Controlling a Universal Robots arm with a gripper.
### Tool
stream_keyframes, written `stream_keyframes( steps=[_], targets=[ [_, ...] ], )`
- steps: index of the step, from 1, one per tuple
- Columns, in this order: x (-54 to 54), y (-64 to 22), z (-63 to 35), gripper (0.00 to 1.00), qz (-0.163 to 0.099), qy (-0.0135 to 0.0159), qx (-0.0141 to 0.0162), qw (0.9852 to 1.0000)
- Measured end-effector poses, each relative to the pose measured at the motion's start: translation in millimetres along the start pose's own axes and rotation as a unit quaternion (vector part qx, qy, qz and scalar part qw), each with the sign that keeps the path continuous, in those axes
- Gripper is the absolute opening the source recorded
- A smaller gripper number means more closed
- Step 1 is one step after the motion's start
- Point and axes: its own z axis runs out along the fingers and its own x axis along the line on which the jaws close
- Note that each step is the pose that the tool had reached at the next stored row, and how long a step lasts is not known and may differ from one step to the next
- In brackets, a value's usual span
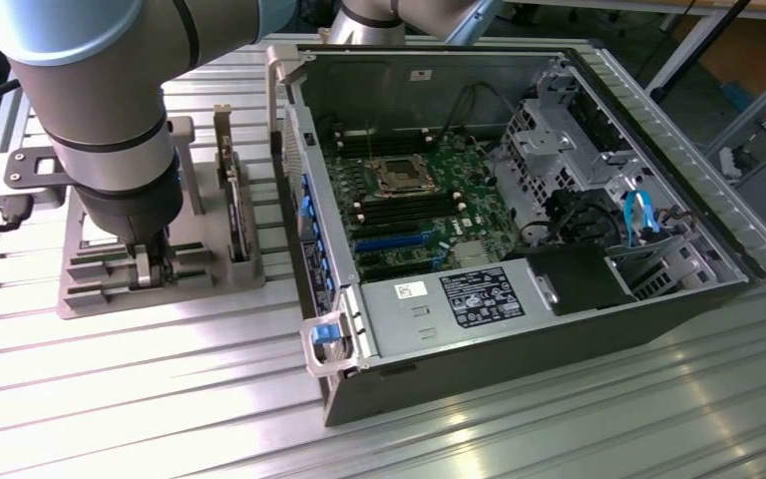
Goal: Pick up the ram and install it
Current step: 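Pick up the ram and move it above insertion slot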
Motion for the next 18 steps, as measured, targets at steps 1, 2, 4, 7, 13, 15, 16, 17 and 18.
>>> stream_keyframes(
  steps=[1,2,4,7,13,15,16,17,18],
  targets=[
    [0.0,0.0,0.0,0.12,0.000,0.0000,0.0000,1.0000],
    [0.0,0.0,0.0,0.12,0.000,0.0000,0.0000,1.0000],
    [0.0,0.1,0.0,0.12,0.000,0.0000,0.0000,1.0000],
    [0.0,0.1,0.0,0.12,0.000,0.0000,0.0000,1.0000],
    [0.0,0.1,0.0,0.12,0.000,0.0000,0.0000,1.0000],
    [0.0,0.2,-2.0,0.12,0.000,0.0000,-0.0001,1.0000],
    [0.0,0.2,-3.1,0.12,0.000,0.0000,0.0000,1.0000],
    [0.0,0.3,-4.0,0.12,0.000,0.0000,-0.0001,1.0000],
    [0.0,0.3,-5.5,0.12,0.000,0.0000,0.0000,1.0000]
  ],
)
